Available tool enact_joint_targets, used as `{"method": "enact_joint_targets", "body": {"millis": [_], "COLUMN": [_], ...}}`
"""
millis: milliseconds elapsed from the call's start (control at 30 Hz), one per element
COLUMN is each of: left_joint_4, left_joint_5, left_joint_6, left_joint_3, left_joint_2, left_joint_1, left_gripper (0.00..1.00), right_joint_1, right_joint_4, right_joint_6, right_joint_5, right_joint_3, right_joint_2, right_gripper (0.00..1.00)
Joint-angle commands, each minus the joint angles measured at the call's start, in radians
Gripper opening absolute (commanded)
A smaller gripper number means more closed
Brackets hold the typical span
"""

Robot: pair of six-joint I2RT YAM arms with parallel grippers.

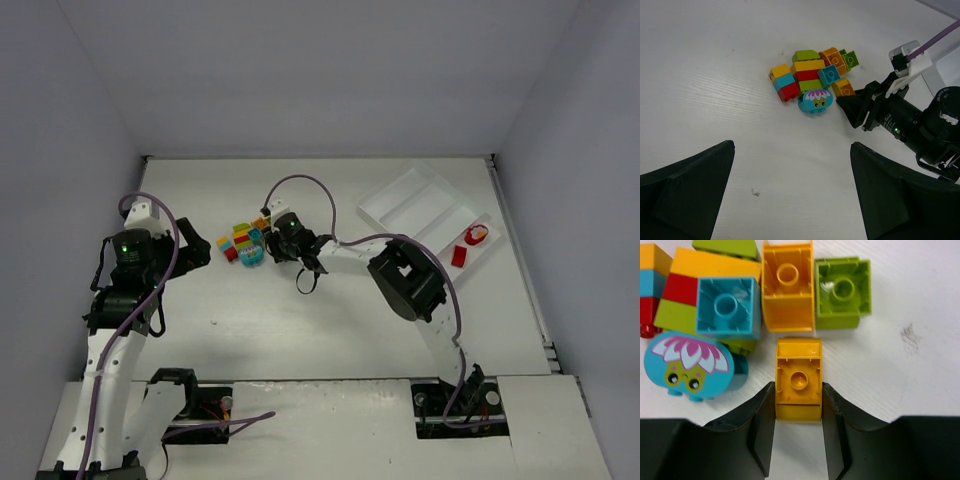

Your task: Sort the legos into containers by color

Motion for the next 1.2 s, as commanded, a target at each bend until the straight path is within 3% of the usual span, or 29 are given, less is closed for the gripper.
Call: {"method": "enact_joint_targets", "body": {"millis": [0,133,333,500,767,1033,1167], "left_joint_4": [0.052,0.054,0.054,0.054,0.054,0.052,0.052], "left_joint_5": [0.007,0.010,0.017,0.017,0.020,0.019,0.019], "left_joint_6": [0.006,0.006,0.004,0.002,0.002,0.002,0.002], "left_joint_3": [0.021,0.021,0.021,0.021,0.021,0.021,0.021], "left_joint_2": [0.006,0.008,0.009,0.012,0.017,0.017,0.017], "left_joint_1": [0.008,0.008,0.008,0.008,0.008,0.007,0.008], "left_gripper": [0.92,0.92,0.92,0.92,0.92,0.92,0.92], "right_joint_1": [-0.010,-0.062,-0.223,-0.384,-0.639,-0.725,-0.734], "right_joint_4": [0.004,0.006,-0.019,-0.147,-0.232,-0.244,-0.255], "right_joint_6": [0.019,0.044,0.140,0.232,0.360,0.421,0.432], "right_joint_5": [0.116,0.260,0.324,0.407,0.369,0.340,0.329], "right_joint_3": [-0.092,-0.234,-0.466,-0.544,-0.571,-0.541,-0.519], "right_joint_2": [-0.100,-0.268,-0.557,-0.721,-0.758,-0.657,-0.599], "right_gripper": [0.01,0.00,0.00,0.00,0.04,0.08,0.20]}}
